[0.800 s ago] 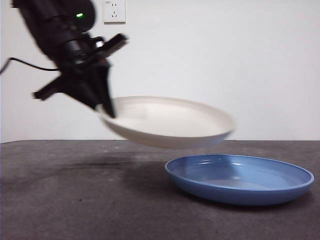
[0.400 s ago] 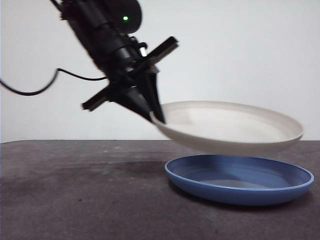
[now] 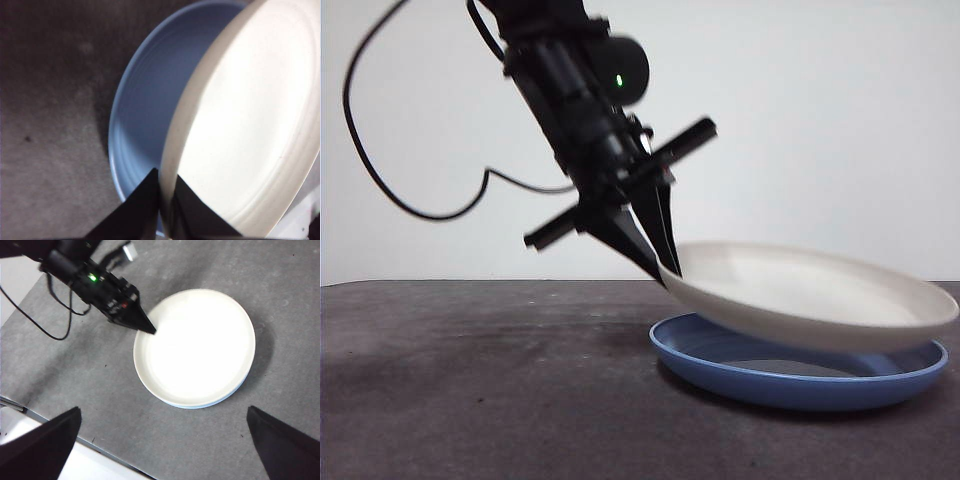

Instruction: Pick up the white plate, put it on the blue plate, put it on desk

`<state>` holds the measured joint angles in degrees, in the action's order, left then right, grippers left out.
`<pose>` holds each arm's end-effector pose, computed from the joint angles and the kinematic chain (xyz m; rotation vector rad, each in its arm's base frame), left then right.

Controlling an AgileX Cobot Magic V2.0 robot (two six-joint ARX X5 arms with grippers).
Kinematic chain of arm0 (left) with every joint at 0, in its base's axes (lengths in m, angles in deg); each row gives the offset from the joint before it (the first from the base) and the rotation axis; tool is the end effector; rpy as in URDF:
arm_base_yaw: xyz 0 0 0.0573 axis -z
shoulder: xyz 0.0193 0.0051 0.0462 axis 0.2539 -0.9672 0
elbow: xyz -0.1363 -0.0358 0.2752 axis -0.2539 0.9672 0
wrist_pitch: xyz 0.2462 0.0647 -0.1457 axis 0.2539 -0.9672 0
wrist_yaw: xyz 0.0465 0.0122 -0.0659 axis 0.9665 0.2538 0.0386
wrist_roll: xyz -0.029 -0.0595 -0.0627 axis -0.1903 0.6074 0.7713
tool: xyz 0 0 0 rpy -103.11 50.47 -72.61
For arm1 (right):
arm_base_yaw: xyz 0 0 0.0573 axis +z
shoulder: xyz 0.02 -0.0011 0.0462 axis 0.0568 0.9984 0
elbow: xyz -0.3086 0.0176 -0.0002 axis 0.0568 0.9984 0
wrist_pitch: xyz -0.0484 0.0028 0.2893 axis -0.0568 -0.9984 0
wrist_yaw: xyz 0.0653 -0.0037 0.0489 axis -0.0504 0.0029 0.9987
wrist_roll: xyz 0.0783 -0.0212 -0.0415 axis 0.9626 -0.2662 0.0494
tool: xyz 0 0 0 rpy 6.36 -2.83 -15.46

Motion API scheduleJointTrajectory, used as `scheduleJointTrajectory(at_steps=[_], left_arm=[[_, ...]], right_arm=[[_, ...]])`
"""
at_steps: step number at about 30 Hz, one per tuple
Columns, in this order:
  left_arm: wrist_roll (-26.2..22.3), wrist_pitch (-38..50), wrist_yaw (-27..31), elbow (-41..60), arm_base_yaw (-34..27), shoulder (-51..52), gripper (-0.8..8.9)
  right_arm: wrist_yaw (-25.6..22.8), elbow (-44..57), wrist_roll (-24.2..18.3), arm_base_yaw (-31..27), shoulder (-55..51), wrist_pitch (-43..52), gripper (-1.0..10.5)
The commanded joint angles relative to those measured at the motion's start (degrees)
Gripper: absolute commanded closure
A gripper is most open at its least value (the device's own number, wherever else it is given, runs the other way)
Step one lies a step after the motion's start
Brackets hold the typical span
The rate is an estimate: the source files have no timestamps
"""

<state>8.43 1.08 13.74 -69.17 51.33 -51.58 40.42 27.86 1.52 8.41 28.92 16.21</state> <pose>0.3682 -0.3162 0.1932 -0.2230 1.4340 -0.6549 0.0700 0.0439 0.3679 0.2523 0.6889 0.5198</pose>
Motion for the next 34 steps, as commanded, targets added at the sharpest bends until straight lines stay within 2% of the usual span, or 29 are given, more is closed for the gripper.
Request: scheduleJointTrajectory(at_steps=[1, 20, 22, 29, 34], left_arm=[[0.15, 0.02, -2.49, -2.56, 0.52, -3.21, 8.05], [-0.98, -1.64, -2.19, -3.19, 0.44, -5.62, 7.92], [-1.44, -1.77, -2.14, -3.74, 0.35, -5.6, 7.1], [-2.32, -2.75, -1.22, -6.51, 0.39, -3.76, 3.06], [-4.37, -6.56, -1.25, -8.37, 0.42, -2.34, 1.23]], right_arm=[[-0.15, -1.05, -0.68, 0.37, 0.09, 0.22, 2.3], [-0.2, -1.07, -0.68, 0.83, 0.09, 0.22, 2.3], [-0.2, -1.05, -0.68, 0.83, 0.09, 0.24, 2.3], [-0.2, -1.05, -0.68, 0.83, 0.09, 0.24, 2.3], [-0.22, -1.05, -0.7, 0.83, 0.09, 0.48, 2.3]])
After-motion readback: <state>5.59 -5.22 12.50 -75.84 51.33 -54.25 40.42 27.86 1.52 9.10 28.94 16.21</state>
